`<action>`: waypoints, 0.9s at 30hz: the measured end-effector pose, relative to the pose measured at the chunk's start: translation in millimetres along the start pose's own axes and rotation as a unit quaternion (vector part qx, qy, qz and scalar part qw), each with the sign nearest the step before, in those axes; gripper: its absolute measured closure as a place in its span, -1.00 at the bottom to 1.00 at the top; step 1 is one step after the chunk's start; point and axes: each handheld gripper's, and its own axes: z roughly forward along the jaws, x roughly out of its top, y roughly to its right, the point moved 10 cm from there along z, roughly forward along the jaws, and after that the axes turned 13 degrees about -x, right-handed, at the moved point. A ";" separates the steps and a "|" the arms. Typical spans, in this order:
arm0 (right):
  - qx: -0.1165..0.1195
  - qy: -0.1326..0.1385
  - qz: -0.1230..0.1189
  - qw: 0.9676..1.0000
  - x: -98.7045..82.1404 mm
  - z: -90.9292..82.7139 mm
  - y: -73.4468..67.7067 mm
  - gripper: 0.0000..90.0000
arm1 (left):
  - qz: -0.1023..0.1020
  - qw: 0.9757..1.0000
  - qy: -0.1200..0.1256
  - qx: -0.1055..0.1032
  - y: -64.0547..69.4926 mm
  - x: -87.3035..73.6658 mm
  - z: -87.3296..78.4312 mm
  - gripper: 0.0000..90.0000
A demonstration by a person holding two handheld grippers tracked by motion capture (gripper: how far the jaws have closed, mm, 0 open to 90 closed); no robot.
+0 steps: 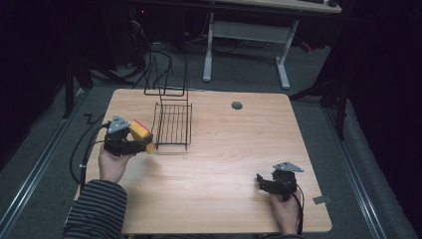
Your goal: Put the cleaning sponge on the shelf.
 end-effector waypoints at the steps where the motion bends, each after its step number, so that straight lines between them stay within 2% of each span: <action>1: 0.000 0.000 0.000 1.000 0.0 0.0 0.0 -0.59 | 0.000 1.000 0.000 0.000 0.0 0.0 0.0 -0.50; 9: 0.000 0.000 0.000 1.000 0.0 0.0 0.0 -0.59 | 0.010 1.000 0.004 -0.009 9.0 12.1 6.4 -0.50; 12: 0.000 0.000 0.000 1.000 0.0 0.0 0.0 -0.59 | 0.021 1.000 0.006 -0.012 13.6 18.3 9.2 -0.50; 18: 0.000 0.000 0.000 1.000 0.0 0.0 0.0 -0.59 | 0.030 0.999 0.004 -0.012 16.3 26.4 16.1 -0.50; 27: 0.001 0.001 -0.001 1.000 0.1 0.0 -0.2 -0.59 | 0.029 0.999 0.005 -0.018 18.5 33.7 27.7 -0.50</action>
